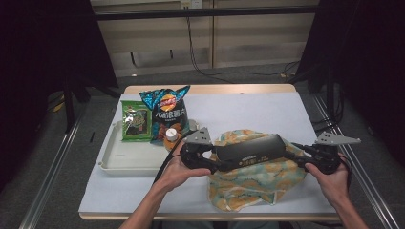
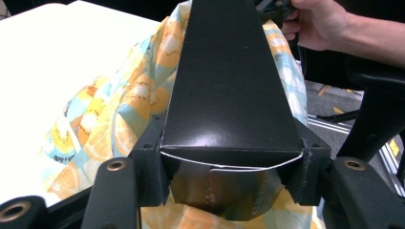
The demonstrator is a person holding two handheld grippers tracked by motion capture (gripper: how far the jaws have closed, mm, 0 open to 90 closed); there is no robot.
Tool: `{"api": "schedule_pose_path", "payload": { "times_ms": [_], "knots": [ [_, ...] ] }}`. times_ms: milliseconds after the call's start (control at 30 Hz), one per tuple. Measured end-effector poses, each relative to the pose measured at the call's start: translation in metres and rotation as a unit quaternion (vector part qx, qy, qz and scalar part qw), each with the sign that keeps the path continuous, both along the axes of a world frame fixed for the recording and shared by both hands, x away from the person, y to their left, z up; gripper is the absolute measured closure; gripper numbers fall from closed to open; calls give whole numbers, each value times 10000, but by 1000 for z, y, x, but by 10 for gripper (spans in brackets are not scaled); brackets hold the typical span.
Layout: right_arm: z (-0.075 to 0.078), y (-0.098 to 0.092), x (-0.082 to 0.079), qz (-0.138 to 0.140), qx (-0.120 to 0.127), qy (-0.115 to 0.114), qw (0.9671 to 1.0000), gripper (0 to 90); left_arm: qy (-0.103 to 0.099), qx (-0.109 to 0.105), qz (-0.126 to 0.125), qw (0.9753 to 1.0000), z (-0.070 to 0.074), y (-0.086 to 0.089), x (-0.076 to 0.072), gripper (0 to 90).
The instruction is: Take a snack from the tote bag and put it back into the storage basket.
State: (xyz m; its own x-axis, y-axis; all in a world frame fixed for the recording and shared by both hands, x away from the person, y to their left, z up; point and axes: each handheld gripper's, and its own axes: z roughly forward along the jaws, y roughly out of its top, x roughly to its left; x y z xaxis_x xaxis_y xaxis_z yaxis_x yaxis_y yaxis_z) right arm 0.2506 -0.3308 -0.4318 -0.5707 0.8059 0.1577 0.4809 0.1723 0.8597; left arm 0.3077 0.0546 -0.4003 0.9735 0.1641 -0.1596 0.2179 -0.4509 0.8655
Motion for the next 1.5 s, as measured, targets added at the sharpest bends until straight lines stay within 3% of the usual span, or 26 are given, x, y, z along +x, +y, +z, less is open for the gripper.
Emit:
{"api": "schedule_pose_path", "payload": {
  "times_ms": [167,333,1133,1233,1500],
  "knots": [
    [1,-1,0,-52,32,4,10000,373,-24,-130,8,9999,6,1,0,437],
    [0,1,0,13,17,-5,10000,312,-60,-173,33,9998,10,3,0,437],
    [12,-2,0,-12,274,-238,9993,116,-219,-497,60,9985,42,23,1,437],
    [12,0,1,31,235,-251,9994,98,-284,-398,24,9988,45,29,2,437],
    [16,-1,-2,18,283,-291,9992,59,-320,-406,72,9986,49,42,-4,437]
  ]
}}
